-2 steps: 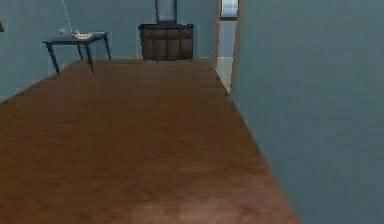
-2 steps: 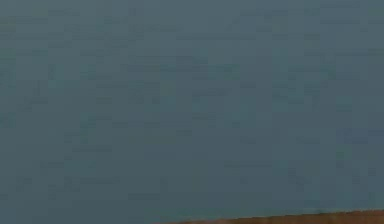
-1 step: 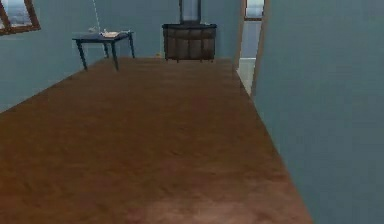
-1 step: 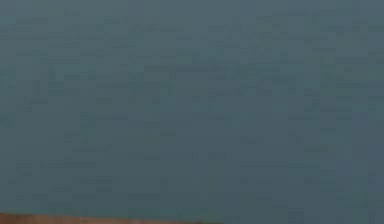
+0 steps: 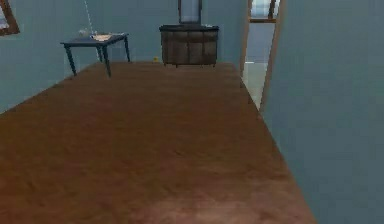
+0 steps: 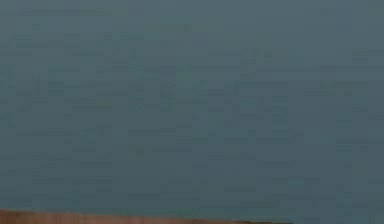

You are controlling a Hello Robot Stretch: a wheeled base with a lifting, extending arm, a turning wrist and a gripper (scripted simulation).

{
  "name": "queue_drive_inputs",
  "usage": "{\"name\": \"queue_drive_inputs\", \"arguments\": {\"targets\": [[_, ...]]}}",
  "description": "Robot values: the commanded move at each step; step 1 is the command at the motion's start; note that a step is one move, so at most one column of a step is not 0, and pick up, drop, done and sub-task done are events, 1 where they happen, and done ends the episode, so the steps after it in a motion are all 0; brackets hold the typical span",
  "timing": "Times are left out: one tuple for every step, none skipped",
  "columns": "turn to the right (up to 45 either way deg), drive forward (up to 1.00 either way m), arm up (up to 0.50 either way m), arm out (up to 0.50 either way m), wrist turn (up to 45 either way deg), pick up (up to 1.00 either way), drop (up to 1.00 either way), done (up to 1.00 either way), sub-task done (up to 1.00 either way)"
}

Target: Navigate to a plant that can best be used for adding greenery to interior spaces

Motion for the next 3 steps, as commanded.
{"name": "queue_drive_inputs", "arguments": {"targets": [[-39.0, 0.00, 0.00, 0.00, 0.0, 0.00, 0.00, 0.00, 0.00], [0.0, 0.50, 0.00, 0.00, 0.0, 0.00, 0.00, 0.00, 0.00], [-30.0, 0.00, 0.00, 0.00, 0.0, 0.00, 0.00, 0.00, 0.00]]}}
